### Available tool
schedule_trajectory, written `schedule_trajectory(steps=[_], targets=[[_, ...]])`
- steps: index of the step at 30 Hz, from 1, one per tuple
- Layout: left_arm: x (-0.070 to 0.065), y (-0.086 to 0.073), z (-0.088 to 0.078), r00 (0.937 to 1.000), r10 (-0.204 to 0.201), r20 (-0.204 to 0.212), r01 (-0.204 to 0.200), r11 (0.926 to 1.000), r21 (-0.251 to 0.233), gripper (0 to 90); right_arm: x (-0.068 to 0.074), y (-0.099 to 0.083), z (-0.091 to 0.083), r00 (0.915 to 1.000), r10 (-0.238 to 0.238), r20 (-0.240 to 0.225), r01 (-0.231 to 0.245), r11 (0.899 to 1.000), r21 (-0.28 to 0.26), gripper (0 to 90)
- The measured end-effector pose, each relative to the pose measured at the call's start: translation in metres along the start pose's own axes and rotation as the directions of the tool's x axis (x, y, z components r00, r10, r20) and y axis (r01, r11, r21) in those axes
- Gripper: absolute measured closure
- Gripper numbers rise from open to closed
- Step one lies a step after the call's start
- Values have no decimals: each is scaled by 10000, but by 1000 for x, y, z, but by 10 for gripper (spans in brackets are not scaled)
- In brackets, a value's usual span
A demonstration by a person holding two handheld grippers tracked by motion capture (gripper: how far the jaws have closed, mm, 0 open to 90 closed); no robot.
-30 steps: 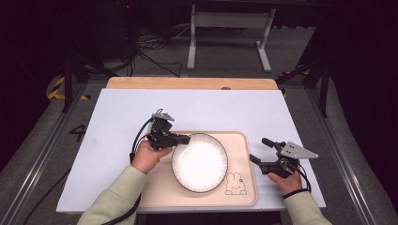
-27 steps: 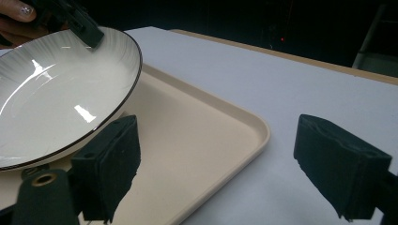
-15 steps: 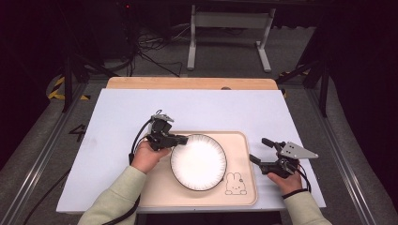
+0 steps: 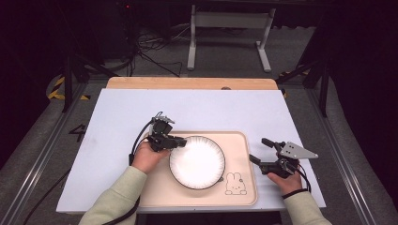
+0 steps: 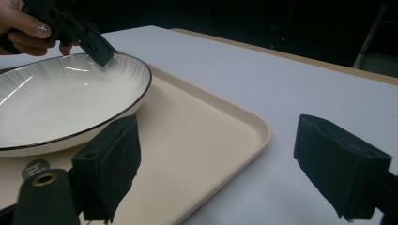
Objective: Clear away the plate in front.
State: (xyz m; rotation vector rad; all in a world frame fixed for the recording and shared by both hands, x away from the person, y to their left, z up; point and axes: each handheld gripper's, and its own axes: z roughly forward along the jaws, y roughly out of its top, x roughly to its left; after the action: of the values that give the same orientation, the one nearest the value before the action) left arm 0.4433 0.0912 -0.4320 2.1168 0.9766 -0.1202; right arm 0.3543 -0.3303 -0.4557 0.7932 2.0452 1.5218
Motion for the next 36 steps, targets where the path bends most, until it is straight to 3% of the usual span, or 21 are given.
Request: schedule_trajectory(steps=[5,15,19,26,29,33,34,35,36], targets=[[0,-1,4,9995,71,-297,-64,9997,250,714,0,0,0,10000,20,1,-20,10000,6,155],[-2,1,-5,9990,264,-358,-272,9994,-207,697,0,0,0,10000,28,9,-28,10000,7,155],[-6,1,-14,9980,539,-336,-561,9960,-701,658,0,0,0,10000,30,0,-30,10000,7,155],[-10,-4,-30,9926,1194,-234,-1215,9833,-1355,545,0,0,1,10000,36,-83,-36,10000,29,155],[-11,-8,-34,9925,1214,-139,-1220,9782,-1678,456,0,0,1,9999,-12,-110,13,10000,90,155],[-12,-14,-44,9861,1663,-64,-1637,9620,-2186,381,0,0,1,9999,-7,-126,8,10000,88,153],[-13,-16,-48,9826,1852,-120,-1825,9526,-2432,331,-1,0,1,9999,53,-116,-52,9999,86,148],[-13,-16,-48,9826,1852,-120,-1825,9526,-2432,303,-1,0,1,9999,61,-112,-60,9999,85,146],[-14,-18,-50,9808,1946,-108,-1905,9460,-2623,303,-1,0,1,9999,61,-112,-60,9999,85,146]])
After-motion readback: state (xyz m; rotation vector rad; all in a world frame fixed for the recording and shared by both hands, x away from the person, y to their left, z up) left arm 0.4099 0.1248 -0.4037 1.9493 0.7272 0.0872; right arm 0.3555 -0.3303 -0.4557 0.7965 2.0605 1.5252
